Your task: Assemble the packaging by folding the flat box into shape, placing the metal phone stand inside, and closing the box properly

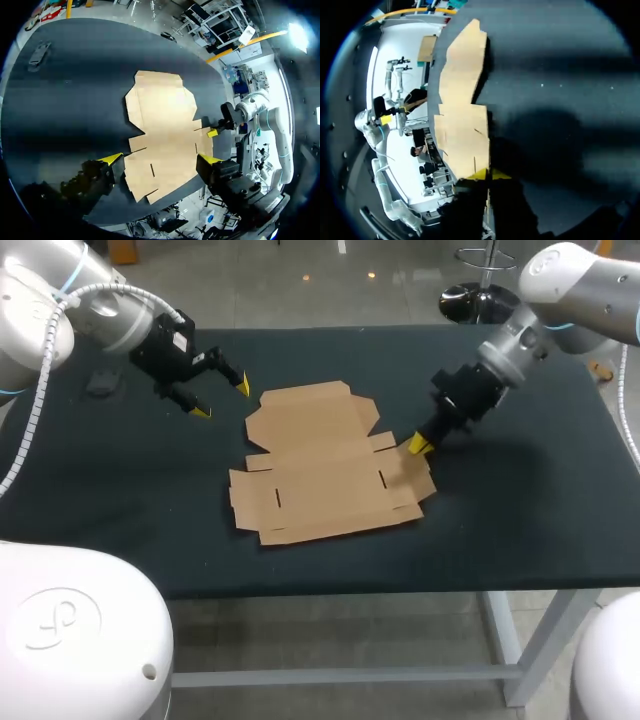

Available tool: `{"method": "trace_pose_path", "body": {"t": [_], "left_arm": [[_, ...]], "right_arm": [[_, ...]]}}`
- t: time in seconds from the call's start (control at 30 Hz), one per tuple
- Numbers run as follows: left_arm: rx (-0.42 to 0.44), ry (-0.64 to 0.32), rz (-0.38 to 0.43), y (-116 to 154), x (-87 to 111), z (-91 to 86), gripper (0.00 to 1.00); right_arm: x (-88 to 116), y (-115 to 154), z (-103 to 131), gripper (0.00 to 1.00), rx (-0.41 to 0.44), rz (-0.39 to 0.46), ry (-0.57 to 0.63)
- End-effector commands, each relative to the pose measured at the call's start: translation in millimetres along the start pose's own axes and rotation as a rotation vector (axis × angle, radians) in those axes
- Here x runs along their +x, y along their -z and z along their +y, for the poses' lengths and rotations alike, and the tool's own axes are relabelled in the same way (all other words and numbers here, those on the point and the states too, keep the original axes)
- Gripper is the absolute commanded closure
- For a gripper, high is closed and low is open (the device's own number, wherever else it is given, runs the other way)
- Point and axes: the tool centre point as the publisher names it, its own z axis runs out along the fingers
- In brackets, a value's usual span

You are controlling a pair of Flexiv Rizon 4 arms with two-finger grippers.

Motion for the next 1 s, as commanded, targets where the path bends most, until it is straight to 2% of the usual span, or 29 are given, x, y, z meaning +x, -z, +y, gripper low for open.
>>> {"method": "trace_pose_path", "body": {"t": [0.03, 0.27, 0.5, 1.0], "left_arm": [[-0.003, 0.001, -0.006, 1.2, 0.8, -0.2, 0.00], [-0.003, 0.001, -0.006, 1.2, 0.8, -0.2, 0.00], [-0.003, 0.001, -0.006, 1.2, 0.8, -0.2, 0.00], [-0.003, 0.001, -0.006, 1.2, 0.8, -0.2, 0.00]], "right_arm": [[9.1, -5.3, -10.2, 1.00, -0.214, -0.018, -0.009], [11.4, -9.7, -11.0, 1.00, -0.282, 0.011, -0.039], [9.0, -10.6, -11.2, 1.00, -0.306, 0.018, -0.051], [10.0, -19.8, -4.3, 1.00, -0.160, 0.095, -0.008]]}}
